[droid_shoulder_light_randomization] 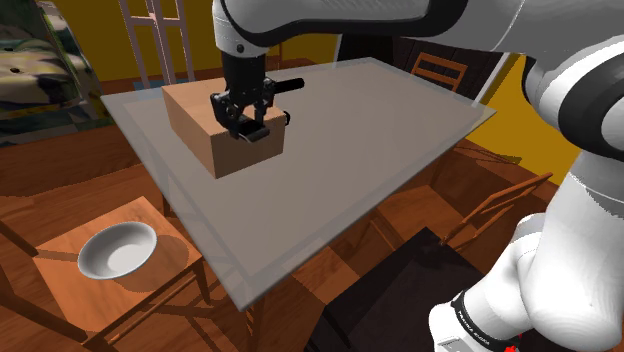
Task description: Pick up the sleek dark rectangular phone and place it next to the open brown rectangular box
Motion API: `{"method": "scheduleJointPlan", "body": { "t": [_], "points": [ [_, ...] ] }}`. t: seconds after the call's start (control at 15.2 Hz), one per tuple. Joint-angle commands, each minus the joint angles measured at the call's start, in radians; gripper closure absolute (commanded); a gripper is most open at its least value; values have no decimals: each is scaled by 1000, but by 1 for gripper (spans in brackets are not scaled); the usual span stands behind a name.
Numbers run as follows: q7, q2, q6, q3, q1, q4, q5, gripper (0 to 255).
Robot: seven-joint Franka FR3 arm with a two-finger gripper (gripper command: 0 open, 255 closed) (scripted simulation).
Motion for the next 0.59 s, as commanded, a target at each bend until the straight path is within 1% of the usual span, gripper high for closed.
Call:
{"method": "scheduleJointPlan", "body": {
  "t": [0.0, 0.53],
  "points": [
    [2, -1, 27, 0, -1, -27, 0, 255],
    [10, 2, 133, -2, -3, -131, -3, 255]
  ]
}}
